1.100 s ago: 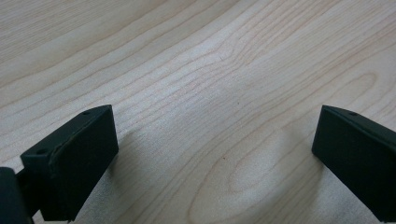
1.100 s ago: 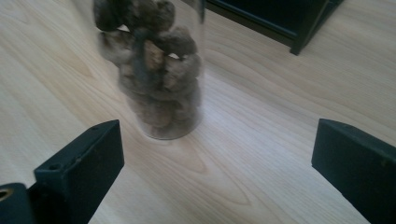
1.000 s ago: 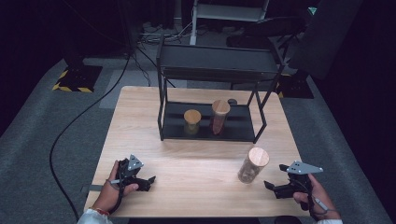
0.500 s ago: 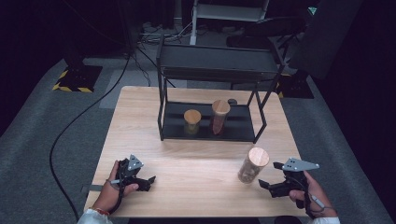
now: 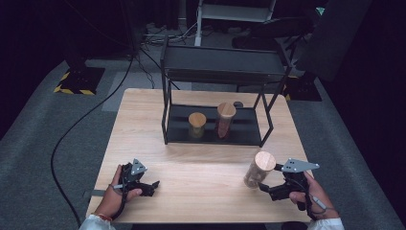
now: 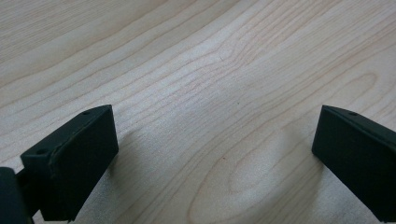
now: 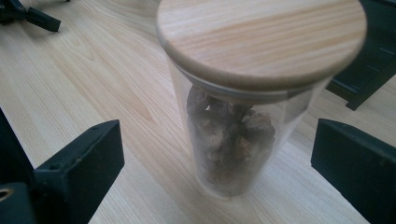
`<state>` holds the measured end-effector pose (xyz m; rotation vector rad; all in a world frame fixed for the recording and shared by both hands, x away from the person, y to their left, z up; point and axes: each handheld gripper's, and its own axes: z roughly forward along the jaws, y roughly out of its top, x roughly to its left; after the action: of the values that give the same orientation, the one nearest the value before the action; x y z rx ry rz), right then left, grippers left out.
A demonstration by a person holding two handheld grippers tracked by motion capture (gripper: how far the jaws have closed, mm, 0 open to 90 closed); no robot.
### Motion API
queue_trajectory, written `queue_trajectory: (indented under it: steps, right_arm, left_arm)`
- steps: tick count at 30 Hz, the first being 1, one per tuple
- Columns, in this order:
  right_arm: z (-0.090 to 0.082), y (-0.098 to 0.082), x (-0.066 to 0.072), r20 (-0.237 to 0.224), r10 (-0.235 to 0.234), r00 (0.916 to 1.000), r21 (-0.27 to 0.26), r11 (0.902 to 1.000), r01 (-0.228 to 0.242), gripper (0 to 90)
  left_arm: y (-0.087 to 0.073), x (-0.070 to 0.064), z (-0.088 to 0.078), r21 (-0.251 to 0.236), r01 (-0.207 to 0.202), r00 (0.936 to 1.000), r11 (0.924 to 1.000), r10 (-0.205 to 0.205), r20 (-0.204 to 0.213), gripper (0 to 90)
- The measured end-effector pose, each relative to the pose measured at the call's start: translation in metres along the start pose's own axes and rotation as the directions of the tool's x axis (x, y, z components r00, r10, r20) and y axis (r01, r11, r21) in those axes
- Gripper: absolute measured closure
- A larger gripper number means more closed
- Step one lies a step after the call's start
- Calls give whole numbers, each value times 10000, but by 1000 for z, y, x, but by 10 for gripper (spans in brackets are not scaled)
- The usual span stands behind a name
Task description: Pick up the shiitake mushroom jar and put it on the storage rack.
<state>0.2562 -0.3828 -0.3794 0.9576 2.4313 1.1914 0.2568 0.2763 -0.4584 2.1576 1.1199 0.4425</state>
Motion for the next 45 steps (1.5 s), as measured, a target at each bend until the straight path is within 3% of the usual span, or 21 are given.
queue_trajectory:
  steps: [7,18,23,30,40,45]
  right_arm:
    - [6,7,1,23,-21,10000,-56,10000,21,24]
    - [15,16,2,249,602,9979,-158,9981,-598,40]
    - [20,19,5,369,845,9957,-317,9960,-834,82]
    - [22,19,5,638,1312,9893,-454,9907,-1284,207]
    - [22,22,8,767,1034,9917,-378,9942,-1008,226]
    - [23,23,12,986,1194,9879,-433,9924,-1156,232]
  left_arm:
    - [0,0,0,1,-5,10000,10000,5,-3,0]
    - [0,0,0,1,0,10000,10000,0,0,0]
    - [0,0,0,1,-2,10000,10000,2,0,0]
    - [0,0,0,1,-3,10000,10000,3,0,0]
    - [0,0,0,3,-3,10000,10000,3,0,0]
    - [0,0,0,3,-4,10000,10000,4,-2,0]
